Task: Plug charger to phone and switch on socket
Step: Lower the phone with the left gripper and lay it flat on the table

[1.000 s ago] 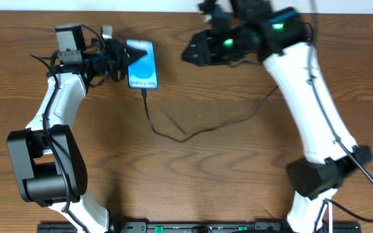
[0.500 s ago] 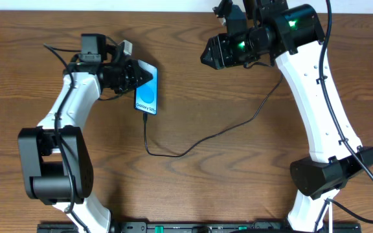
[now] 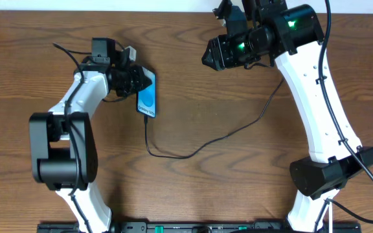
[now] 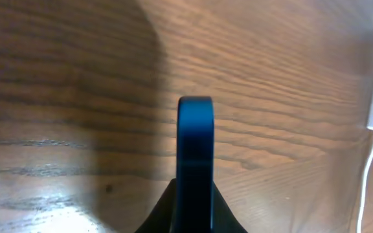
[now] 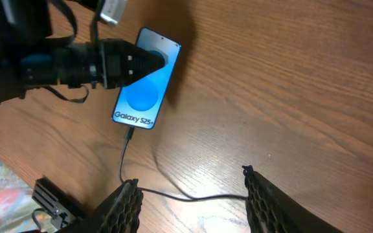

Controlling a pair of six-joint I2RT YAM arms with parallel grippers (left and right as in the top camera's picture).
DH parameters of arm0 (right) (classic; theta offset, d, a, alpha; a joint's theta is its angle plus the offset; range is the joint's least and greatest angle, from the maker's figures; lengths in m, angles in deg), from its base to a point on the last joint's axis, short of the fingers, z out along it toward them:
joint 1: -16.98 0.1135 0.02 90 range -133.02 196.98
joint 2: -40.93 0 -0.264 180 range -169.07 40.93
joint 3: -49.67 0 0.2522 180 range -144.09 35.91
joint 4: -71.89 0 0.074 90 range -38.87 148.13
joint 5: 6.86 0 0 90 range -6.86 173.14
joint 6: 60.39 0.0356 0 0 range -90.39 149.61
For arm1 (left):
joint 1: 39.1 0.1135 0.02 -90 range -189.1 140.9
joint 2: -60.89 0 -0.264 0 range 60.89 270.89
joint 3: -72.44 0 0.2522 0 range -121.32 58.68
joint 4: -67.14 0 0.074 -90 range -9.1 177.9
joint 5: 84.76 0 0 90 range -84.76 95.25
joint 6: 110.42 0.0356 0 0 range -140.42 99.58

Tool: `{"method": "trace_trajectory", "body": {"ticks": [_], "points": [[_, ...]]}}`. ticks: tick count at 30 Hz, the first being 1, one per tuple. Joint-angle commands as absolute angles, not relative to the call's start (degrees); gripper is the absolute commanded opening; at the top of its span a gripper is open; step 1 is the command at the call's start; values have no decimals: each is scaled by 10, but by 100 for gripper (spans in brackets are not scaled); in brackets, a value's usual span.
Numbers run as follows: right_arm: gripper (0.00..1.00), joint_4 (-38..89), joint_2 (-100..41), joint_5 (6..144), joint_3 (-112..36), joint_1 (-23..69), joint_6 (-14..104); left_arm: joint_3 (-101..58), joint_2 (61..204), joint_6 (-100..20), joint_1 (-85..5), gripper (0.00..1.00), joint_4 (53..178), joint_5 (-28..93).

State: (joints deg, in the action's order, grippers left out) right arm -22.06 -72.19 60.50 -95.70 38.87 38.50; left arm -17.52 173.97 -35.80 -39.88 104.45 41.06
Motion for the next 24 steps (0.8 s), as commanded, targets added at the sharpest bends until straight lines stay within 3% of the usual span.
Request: {"method": "trace_trajectory", "body": {"ticks": [1,24], "points": [[52,-224,-723,614,-960,392,377,-182,1757,-388,-397,7,1035,415],[53,-226,-723,623,-960,396,377,-180,1766,-422,-407,8,1016,370]]}}
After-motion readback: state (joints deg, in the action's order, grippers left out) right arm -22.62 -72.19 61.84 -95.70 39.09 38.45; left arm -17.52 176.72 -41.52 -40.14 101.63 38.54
